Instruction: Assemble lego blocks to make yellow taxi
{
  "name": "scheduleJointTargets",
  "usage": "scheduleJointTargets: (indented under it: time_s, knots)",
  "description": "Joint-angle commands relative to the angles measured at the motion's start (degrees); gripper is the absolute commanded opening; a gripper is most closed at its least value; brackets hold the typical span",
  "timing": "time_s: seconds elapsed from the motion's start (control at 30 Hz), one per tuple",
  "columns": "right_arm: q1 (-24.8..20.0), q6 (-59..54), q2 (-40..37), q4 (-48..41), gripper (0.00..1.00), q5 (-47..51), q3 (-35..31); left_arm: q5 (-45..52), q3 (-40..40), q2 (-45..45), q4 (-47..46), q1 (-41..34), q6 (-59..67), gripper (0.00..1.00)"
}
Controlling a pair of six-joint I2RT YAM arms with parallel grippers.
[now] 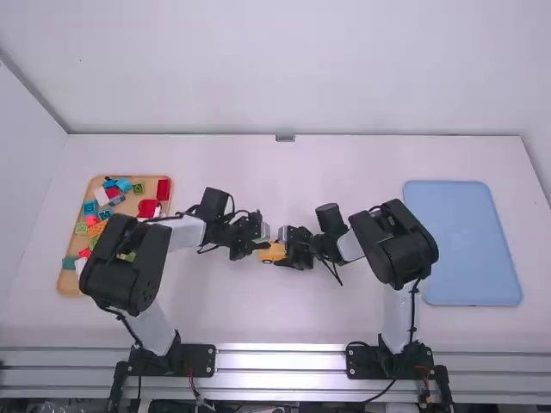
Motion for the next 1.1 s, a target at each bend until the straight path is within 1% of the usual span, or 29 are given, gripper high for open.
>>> scheduleJointTargets:
  time_s: [0.0, 0.2, 0.4, 0.67, 0.73, 0.77, 0.8, 0.83, 0.87, 0.9, 1.0, 1.07]
  knots:
    - [0.33, 0.15, 0.50, -0.55, 0.50, 0.26, 0.76, -0.48, 0.02, 2.43, -0.63, -0.13, 2.56, 0.02]
    - [0.37, 0.15, 0.50, -0.52, 0.50, 0.28, 0.63, -0.52, -0.17, 6.03, 0.17, -0.39, 2.86, 0.02]
    - [0.33, 0.15, 0.50, -0.50, 0.50, 0.35, 0.63, -1.88, 1.31, 5.97, -3.52, 0.13, 5.29, 0.02]
    - [0.33, 0.15, 0.50, -0.42, 0.50, 0.48, 0.63, 0.44, 9.97, 1.73, -11.85, 2.21, 5.16, 0.02]
    - [0.33, 0.13, 0.50, -0.17, 0.50, 0.52, 0.63, 1.22, 11.98, 0.09, -13.62, 3.02, 5.22, 0.03]
    - [0.33, 0.17, 0.50, -0.07, 0.50, 0.52, 0.72, 1.22, 13.20, -0.90, -14.60, 3.67, 5.07, 0.12]
    - [0.33, 0.17, 0.50, -0.07, 0.50, 0.52, 0.72, 1.22, 13.20, -0.90, -14.60, 3.67, 5.07, 0.12]
    - [0.33, 0.13, 0.50, -0.17, 0.50, 0.52, 0.94, 1.14, 13.86, -1.73, -14.82, 4.22, 4.00, 0.25]
    - [0.31, 0.13, 0.50, -0.48, 0.51, 0.59, 1.25, 1.03, 14.19, -2.69, -14.47, 4.94, 2.27, 0.96]
    - [0.26, 0.15, 0.50, -0.68, 0.52, 1.03, 1.66, 1.01, 14.32, -3.72, -13.88, 5.84, 0.15, 0.99]
    - [0.33, 0.20, 0.50, -0.74, 0.53, 3.43, 2.29, 0.52, 14.29, -5.66, -12.13, 8.02, -4.98, 0.99]
    - [0.33, 0.15, 0.50, -0.98, 0.55, 4.59, 2.82, -1.55, 14.25, -7.13, -11.85, 9.29, -8.90, 0.99]
